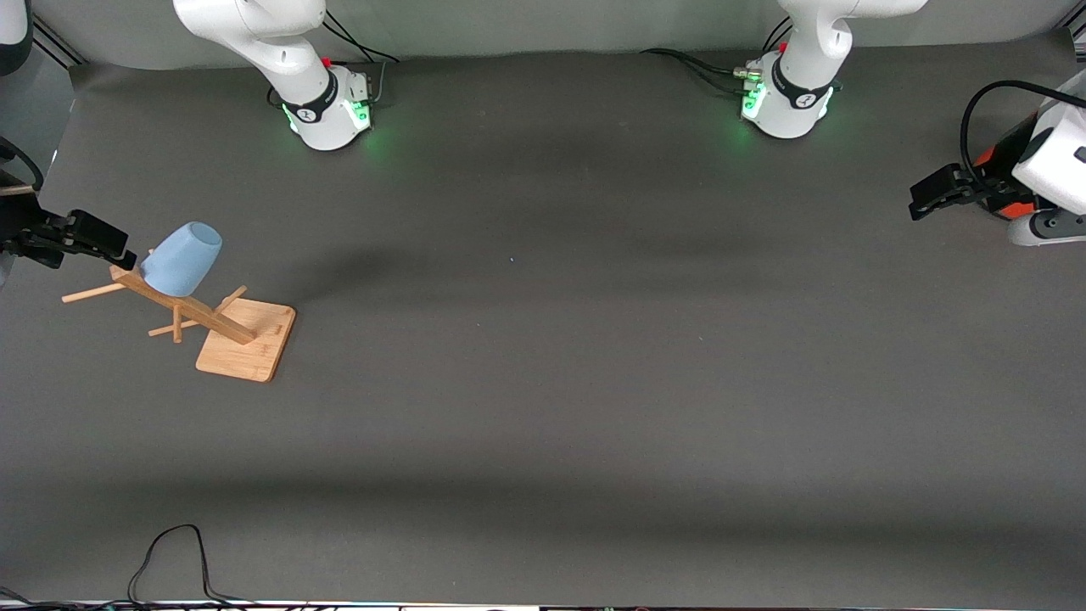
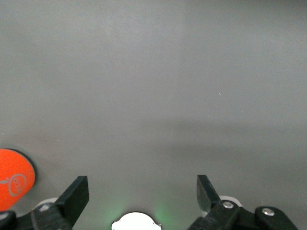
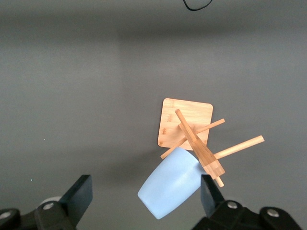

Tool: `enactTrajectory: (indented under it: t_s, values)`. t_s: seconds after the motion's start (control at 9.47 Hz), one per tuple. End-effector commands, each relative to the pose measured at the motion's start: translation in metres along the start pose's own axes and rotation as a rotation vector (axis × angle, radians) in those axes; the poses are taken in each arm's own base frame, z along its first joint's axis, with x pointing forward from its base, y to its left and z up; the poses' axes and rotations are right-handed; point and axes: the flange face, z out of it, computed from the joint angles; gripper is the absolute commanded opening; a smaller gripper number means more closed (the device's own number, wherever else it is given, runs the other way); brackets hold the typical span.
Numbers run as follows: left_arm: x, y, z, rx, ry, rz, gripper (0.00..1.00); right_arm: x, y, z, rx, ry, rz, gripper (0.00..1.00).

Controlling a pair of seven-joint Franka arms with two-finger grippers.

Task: Rotate and upright cup with both arms
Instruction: 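Move the right gripper toward the blue cup on the wooden stand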

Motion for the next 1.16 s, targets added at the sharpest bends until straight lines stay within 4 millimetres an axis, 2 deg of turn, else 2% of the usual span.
enactTrajectory:
  t_s: [0.0,0.11,0.21,0.42,0.63,0.74,0.84,0.95,1.06]
  values:
    - [-0.007,-0.002,-0.003,0.015,-0.003,0.013,1.00,-0.019,0.027,0.001,0.001,-0.008,0.020,1.00]
    - [-0.008,-0.009,-0.008,0.012,0.002,0.007,1.00,-0.046,0.056,-0.001,0.016,-0.015,0.063,1.00]
    - [-0.003,-0.008,-0.007,0.008,0.011,-0.002,1.00,-0.066,0.063,-0.003,0.026,-0.015,0.071,1.00]
    - [-0.003,-0.008,-0.001,0.017,-0.019,-0.004,1.00,-0.071,0.063,-0.003,0.029,-0.025,0.099,1.00]
    - [0.000,-0.011,0.000,0.013,-0.005,-0.010,1.00,-0.070,0.055,0.002,0.026,-0.048,0.330,1.00]
    - [0.002,-0.022,0.000,0.011,-0.009,-0.022,1.00,-0.068,0.049,0.005,0.023,-0.056,0.427,1.00]
    - [0.002,-0.024,0.001,0.013,-0.013,-0.025,1.00,-0.066,0.040,0.008,0.017,-0.062,0.552,1.00]
    - [0.002,-0.025,-0.001,0.015,-0.007,-0.027,1.00,-0.063,0.032,0.011,0.009,-0.070,0.649,1.00]
    - [0.003,-0.027,-0.002,0.025,-0.001,-0.028,1.00,-0.061,0.033,0.015,0.008,-0.073,0.691,1.00]
